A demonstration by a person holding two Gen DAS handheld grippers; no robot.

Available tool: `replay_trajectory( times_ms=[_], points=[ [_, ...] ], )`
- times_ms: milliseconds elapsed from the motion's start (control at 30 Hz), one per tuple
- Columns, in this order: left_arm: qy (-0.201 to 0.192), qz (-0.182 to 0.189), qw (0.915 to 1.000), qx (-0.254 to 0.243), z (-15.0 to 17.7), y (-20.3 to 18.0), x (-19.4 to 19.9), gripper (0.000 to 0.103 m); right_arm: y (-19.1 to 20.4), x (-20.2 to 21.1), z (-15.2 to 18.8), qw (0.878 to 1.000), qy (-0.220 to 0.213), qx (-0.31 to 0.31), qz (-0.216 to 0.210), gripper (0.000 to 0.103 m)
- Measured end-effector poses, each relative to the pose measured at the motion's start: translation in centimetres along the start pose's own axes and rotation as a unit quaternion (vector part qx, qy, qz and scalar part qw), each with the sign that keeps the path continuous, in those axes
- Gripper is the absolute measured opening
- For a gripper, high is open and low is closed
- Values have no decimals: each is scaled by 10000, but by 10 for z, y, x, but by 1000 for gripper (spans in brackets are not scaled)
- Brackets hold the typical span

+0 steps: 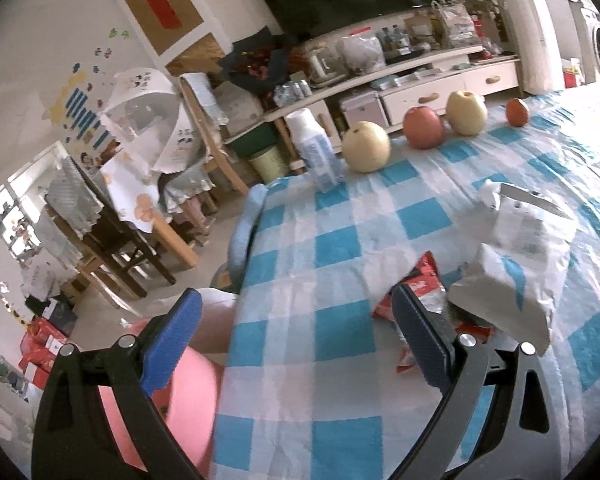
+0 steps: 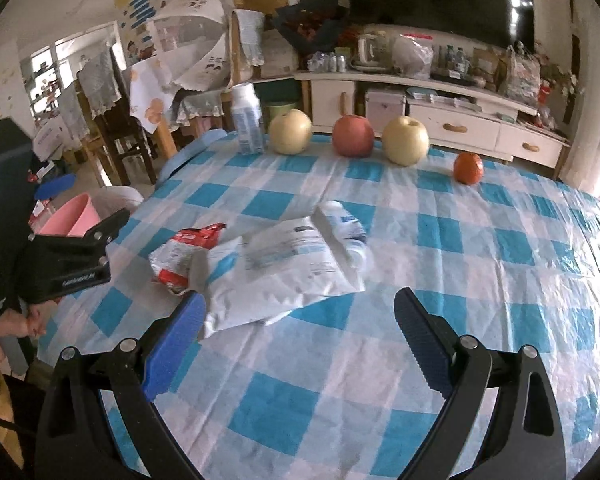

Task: Collect trash
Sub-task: 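Move the left gripper to the red Teh Tarik packet while the right approaches the white packet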

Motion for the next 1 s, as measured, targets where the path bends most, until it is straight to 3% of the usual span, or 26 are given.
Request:
replay_trajectory(
  times_ms=[233, 500, 667, 900, 1000],
  points=[
    [28, 324, 9994, -64, 1, -13, -2, 96, -22, -6, -3, 9997, 115, -176, 104, 94],
    [132, 1308, 9913, 101, 1, -27, -7, 96, -37, -26, -4, 9987, 442, -244, 118, 94],
    [362, 1874, 9814, 225, 5, -39, -20, 96, -39, -43, -2, 9963, 744, -385, -210, 94],
    [763, 2089, 9723, 717, 10, -34, -47, 96, -31, -56, 1, 9864, 1129, -807, -882, 94],
    [992, 2294, 9600, 1265, 13, -25, -64, 96, -27, -65, 4, 9801, 1335, -998, -1076, 94]
  ],
)
Point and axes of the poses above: each gripper's, at about its wrist camera, not at the fingertips, and x roughly against the way its jaws point, y to its left, z to its underside, the point moved 1 cm from there along -x, roughly the way its jaws point, and after that the axes turned 5 degrees about -x, right-handed, at the moved point
